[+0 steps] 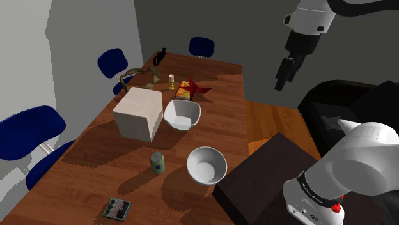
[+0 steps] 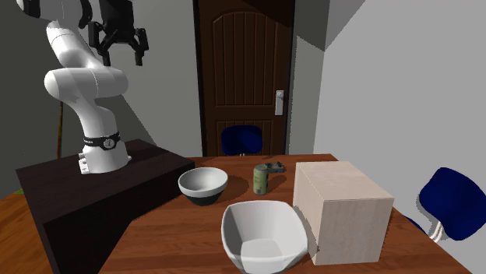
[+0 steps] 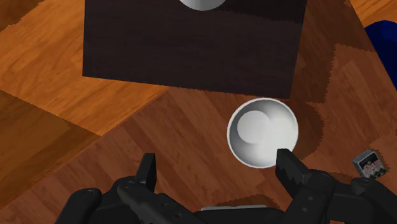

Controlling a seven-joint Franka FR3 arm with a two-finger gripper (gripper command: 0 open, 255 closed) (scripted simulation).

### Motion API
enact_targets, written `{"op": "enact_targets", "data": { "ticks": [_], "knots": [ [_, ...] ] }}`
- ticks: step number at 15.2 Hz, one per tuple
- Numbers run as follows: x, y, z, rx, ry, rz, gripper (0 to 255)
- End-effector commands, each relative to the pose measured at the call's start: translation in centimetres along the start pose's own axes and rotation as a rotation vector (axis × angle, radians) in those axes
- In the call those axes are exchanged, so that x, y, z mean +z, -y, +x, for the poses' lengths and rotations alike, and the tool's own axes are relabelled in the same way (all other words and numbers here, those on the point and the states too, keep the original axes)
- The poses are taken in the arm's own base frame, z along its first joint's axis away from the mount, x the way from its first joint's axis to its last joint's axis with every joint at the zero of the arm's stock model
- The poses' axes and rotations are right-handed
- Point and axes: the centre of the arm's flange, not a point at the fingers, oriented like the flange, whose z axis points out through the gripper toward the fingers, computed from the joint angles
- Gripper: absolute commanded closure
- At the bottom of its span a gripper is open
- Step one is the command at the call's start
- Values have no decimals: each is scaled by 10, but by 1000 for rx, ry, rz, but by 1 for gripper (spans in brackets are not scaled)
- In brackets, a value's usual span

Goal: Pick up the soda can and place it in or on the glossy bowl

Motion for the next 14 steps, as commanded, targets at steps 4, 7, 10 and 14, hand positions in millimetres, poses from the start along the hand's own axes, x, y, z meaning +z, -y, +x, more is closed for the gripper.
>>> {"op": "enact_targets", "data": {
  "ticks": [4,7,10,14],
  "knots": [
    [24,24,20,11,1,-1,0],
    [49,49,40,22,2,-1,0],
    [73,73,60,34,4,-2,0],
    [106,104,87,49,5,-3,0]
  ]
}}
